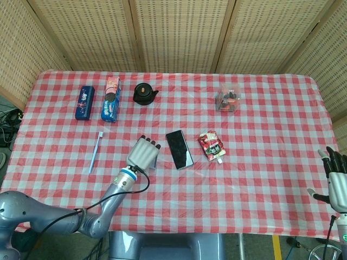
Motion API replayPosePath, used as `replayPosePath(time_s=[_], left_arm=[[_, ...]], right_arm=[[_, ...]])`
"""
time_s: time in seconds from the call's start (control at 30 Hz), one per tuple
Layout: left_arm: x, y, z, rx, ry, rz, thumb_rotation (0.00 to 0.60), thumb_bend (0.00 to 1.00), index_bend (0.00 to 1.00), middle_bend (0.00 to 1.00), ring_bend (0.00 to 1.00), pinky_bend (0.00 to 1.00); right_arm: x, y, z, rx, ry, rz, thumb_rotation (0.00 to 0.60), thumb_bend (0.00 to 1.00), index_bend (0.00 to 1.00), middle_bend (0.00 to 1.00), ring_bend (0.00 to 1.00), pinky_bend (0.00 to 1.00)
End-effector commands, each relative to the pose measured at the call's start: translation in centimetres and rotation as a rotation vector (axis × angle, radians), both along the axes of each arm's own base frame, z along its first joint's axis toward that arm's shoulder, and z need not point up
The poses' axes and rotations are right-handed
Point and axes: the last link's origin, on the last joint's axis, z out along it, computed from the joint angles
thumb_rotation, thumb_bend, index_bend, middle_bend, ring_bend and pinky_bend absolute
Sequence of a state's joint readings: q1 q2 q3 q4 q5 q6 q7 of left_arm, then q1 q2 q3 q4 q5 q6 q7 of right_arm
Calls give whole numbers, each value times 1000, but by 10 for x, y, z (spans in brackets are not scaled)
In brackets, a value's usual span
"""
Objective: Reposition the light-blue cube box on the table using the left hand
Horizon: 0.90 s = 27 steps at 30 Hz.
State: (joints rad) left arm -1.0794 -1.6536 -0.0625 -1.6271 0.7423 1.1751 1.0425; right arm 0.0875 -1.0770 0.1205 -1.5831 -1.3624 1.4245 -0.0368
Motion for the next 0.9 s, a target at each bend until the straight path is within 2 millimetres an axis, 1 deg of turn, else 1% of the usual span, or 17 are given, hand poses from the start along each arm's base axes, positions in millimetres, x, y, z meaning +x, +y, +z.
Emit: replayPosePath(time_s=[0.03, 0.1, 0.13, 0.17, 0.2, 0.3, 0.5, 0.67, 0.77, 0.9], left_arm=[[-15, 13, 17, -95, -361, 94, 600, 0, 565, 548, 465, 429], [-26, 19, 23, -131, -535, 153, 600, 0, 569, 551, 468, 428], [-30, 20, 24, -143, -587, 173, 600, 0, 567, 546, 468, 427], [-38, 21, 27, -167, -717, 231, 600, 0, 565, 546, 468, 427], [-46, 22, 27, -184, -798, 261, 600, 0, 565, 546, 468, 426], [-72, 26, 25, -216, -955, 305, 600, 0, 573, 559, 473, 425], [-104, 27, 11, -263, -1066, 368, 600, 0, 591, 577, 496, 426], [-125, 20, -9, -303, -1179, 449, 600, 0, 582, 577, 496, 425], [-127, 21, -15, -307, -1217, 457, 600, 0, 578, 577, 496, 425], [-129, 21, -20, -318, -1219, 460, 600, 0, 557, 568, 496, 421]], right_arm=[[0, 0, 0, 1, 1, 1, 600, 0, 0, 0, 0, 0], [1, 0, -1, 1, 4, 1, 600, 0, 0, 0, 0, 0], [1, 0, -1, 1, 4, 1, 600, 0, 0, 0, 0, 0], [1, 0, -1, 1, 3, 1, 600, 0, 0, 0, 0, 0], [1, 0, -1, 2, 4, 1, 600, 0, 0, 0, 0, 0], [1, 0, -2, 3, 3, 1, 600, 0, 0, 0, 0, 0], [2, 0, -2, 3, 4, 3, 600, 0, 0, 0, 0, 0], [1, 0, -1, 0, 4, -2, 600, 0, 0, 0, 0, 0], [0, 0, -1, 0, 3, -2, 600, 0, 0, 0, 0, 0], [0, 0, 0, -1, 1, -2, 600, 0, 0, 0, 0, 0]])
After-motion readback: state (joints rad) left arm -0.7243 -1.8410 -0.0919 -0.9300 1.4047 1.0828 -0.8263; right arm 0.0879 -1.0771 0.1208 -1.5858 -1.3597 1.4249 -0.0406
